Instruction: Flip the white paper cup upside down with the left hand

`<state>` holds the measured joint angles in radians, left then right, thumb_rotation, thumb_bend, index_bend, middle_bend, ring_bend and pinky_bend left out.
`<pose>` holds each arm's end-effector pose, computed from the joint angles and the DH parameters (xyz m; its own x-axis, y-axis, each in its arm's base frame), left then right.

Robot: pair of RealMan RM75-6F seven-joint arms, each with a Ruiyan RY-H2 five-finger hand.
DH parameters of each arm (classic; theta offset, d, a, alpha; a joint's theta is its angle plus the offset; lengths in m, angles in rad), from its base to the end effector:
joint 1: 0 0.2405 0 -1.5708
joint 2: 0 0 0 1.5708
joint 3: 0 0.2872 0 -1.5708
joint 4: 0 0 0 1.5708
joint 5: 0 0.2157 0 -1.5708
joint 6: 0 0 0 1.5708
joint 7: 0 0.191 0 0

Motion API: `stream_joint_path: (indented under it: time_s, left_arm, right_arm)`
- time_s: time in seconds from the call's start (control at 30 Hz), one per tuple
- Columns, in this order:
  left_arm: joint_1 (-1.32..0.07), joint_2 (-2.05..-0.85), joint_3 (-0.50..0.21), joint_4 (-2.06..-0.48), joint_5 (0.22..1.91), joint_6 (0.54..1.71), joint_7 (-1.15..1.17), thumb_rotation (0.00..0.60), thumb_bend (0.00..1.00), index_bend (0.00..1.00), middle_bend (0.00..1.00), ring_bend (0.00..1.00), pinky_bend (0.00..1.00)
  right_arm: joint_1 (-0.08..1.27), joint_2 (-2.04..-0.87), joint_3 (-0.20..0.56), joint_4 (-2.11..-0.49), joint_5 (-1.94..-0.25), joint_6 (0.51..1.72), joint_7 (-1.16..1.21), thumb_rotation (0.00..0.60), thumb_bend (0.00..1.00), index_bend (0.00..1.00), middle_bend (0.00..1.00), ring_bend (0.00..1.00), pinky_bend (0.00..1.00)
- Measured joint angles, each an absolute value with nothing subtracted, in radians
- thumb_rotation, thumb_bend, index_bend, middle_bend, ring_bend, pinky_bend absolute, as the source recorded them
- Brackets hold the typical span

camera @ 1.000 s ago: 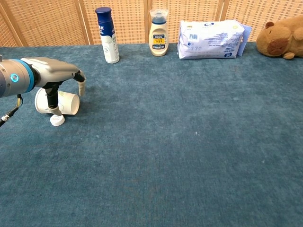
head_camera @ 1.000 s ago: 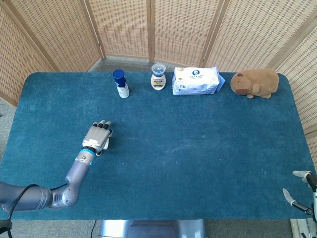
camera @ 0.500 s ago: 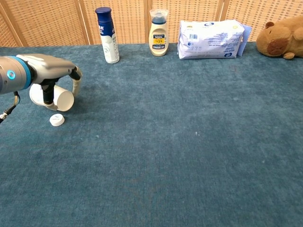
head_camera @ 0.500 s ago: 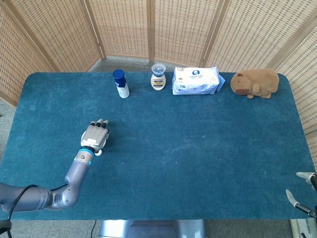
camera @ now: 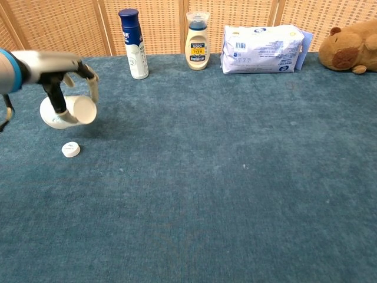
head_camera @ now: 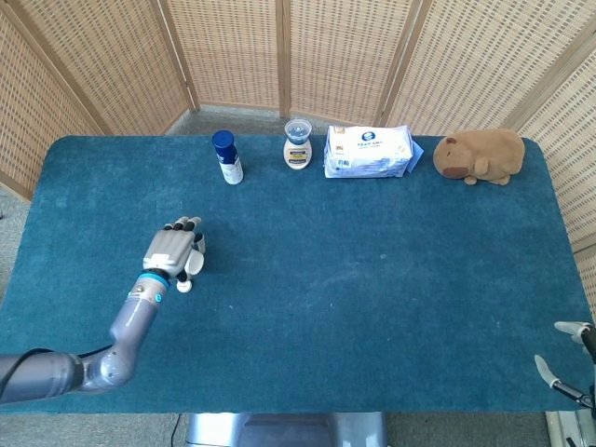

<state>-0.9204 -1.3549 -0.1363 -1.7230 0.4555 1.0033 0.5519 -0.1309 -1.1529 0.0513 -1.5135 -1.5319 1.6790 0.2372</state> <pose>-0.1756 0.4223 0.0060 0.3859 0.4395 0.8111 0.9161 -0.0790 -0.3930 -0.3772 -0.1515 0.1961 0.2535 0.1321 0.9583 -0.9628 0.1301 0.2367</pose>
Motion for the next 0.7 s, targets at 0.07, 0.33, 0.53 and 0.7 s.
stream_joint_path:
  time_s: [0.07,0.33,0.53,0.7]
  left_arm:
    - [-0.896,-1.321,-0.162,-1.747,0.467,0.973,0.468,0.597,0.25,0.48,0.1,0.0,0.15]
    - [-0.793,-1.204,-0.233,-1.823,0.524,0.831,0.179,0.59,0.23,0.48,0.1,0.0,0.15]
    - [-0.726,-1.165,-0.241,-1.822,0.561,0.737,0.029,0.592,0.23,0.48,0.1,0.0,0.15]
    - [-0.691,-1.181,-0.244,-1.789,0.603,0.704,-0.06,0.591,0.22,0.48,0.1,0.0,0.15]
  right_arm:
    - [-0.128,-1.156,0.051,-1.513,-1.534,1.675,0.235,0.412,0.33,0.34,0.34,0.41,0.43]
    - [-0.122,-1.158,0.051,-1.515,-1.54,1.669,0.23,0.411,0.33,0.34,0.34,0.41,0.43]
    - [-0.12,-1.156,0.049,-1.518,-1.544,1.667,0.23,0.41,0.33,0.34,0.34,0.41,0.43]
    - [-0.12,-1.155,0.049,-1.521,-1.547,1.669,0.23,0.413,0.33,0.34,0.34,0.41,0.43]
